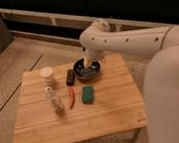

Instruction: Push the ceramic bowl across the table

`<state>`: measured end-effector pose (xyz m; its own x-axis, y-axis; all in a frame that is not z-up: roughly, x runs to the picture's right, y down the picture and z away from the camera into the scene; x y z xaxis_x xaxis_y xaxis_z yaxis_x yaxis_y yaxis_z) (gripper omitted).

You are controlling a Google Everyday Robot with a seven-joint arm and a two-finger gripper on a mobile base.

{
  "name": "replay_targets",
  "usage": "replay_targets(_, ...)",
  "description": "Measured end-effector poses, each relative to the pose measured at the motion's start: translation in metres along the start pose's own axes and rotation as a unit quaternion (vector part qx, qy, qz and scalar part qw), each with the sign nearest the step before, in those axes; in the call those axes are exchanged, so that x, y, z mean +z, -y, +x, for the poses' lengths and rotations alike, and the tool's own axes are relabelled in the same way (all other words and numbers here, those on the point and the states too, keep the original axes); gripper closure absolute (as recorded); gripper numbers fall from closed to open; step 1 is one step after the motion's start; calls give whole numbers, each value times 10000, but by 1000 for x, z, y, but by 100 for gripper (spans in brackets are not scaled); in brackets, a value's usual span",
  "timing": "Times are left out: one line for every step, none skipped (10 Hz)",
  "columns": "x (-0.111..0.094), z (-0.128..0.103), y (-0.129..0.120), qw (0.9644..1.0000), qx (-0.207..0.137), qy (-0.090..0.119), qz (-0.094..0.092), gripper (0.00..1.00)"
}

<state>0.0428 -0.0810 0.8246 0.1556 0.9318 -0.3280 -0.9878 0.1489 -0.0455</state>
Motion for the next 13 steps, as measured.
replay_targets(12,-16,-2,9999,-139,34,15,35)
replay_targets(24,-29,-5,9997,-242,42,-19,35)
replay_targets(39,-36,-8,9996,-290,-11,-67,35)
replay_targets(52,-38,-8,9995,-302,-92,-101,35)
replay_targets(73,-38,-6,9992,-303,-235,-137,35)
replay_targets(88,-38,-5,9989,-302,-315,-191,35)
replay_targets(100,-42,-5,9985,-316,-340,-277,35)
replay_targets(107,-45,-5,9983,-342,-335,-343,35)
replay_targets(118,-51,-7,9974,-399,-328,-502,35)
replay_targets(124,-55,-10,9966,-441,-331,-605,35)
replay_targets(130,-57,-12,9957,-478,-363,-704,35)
replay_targets(142,-55,-16,9942,-510,-474,-824,35)
replay_targets(153,-50,-21,9925,-540,-600,-919,35)
